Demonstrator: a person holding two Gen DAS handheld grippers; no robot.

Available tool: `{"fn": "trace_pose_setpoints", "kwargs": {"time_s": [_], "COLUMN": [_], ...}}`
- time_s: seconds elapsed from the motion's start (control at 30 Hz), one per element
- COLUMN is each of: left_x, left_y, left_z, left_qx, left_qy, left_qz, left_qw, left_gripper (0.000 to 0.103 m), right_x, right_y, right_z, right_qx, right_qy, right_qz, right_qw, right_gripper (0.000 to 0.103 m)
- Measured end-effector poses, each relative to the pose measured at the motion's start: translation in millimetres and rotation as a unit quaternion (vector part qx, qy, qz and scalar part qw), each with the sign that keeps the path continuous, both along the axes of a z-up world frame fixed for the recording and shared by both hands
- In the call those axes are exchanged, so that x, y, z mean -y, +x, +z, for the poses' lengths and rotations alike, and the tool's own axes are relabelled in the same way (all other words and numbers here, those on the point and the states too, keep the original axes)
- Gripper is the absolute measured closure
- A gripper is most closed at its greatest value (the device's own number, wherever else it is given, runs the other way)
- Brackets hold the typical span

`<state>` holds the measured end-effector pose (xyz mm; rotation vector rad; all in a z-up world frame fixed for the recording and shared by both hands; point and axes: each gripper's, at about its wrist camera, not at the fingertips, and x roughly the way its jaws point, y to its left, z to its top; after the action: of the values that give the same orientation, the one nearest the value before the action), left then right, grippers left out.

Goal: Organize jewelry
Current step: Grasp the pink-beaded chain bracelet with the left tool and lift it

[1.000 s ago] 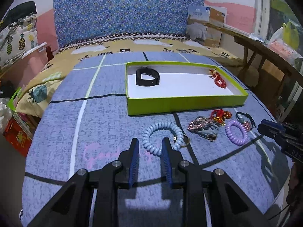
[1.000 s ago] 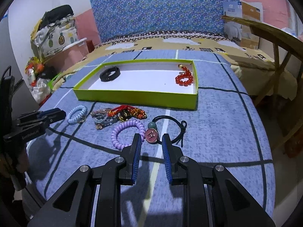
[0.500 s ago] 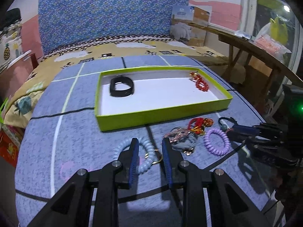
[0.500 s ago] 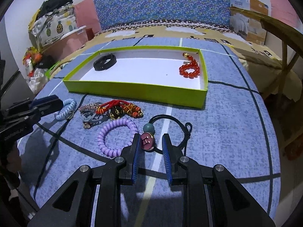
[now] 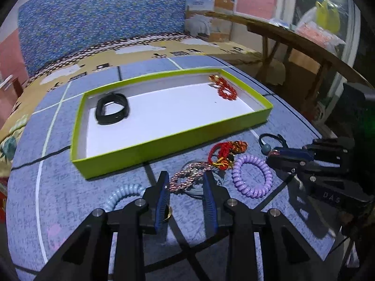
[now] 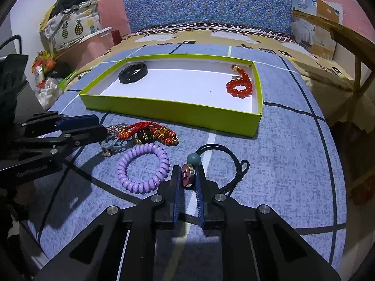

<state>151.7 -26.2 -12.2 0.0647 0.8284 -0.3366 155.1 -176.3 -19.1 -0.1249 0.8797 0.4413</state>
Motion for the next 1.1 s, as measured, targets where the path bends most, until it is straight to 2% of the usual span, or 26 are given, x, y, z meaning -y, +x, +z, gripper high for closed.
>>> {"fn": "trace_pose_setpoints", "kwargs": {"time_s": [0.4, 0.53, 0.57, 0.63, 0.67, 0.97, 1.1], "left_x": [15, 14, 13, 11, 10, 0, -9], "left_y": [5, 7, 7, 7, 7, -4, -11], "left_z": [-2, -2, -2, -2, -2, 5, 11], "left_qx": [-0.004, -0.006, -0.005, -0.002, 0.000, 0.018, 0.023], "left_qy": [0.030, 0.030, 0.028, 0.027, 0.026, 0.003, -0.018], "left_qz": [-0.055, -0.055, -0.053, -0.047, -0.046, -0.031, -0.012], "left_qw": [0.9980, 0.9980, 0.9982, 0.9985, 0.9986, 0.9994, 0.9995], "left_gripper": [0.071, 0.071, 0.072, 0.082, 0.094, 0.097, 0.097], "right_x": [5, 7, 6, 7, 7, 12, 17], "right_y": [0, -1, -1, -2, -3, -10, -17], "right_z": [0, -1, -1, 0, 0, 0, 5], "right_qx": [-0.003, -0.003, -0.003, -0.003, -0.003, 0.001, 0.007], "right_qy": [0.016, 0.018, 0.019, 0.020, 0.021, 0.029, 0.036], "right_qz": [-0.002, -0.004, -0.004, -0.005, -0.006, -0.017, -0.024], "right_qw": [1.000, 1.000, 1.000, 1.000, 1.000, 0.999, 0.999], "right_gripper": [0.092, 0.092, 0.092, 0.092, 0.092, 0.092, 0.092]}}
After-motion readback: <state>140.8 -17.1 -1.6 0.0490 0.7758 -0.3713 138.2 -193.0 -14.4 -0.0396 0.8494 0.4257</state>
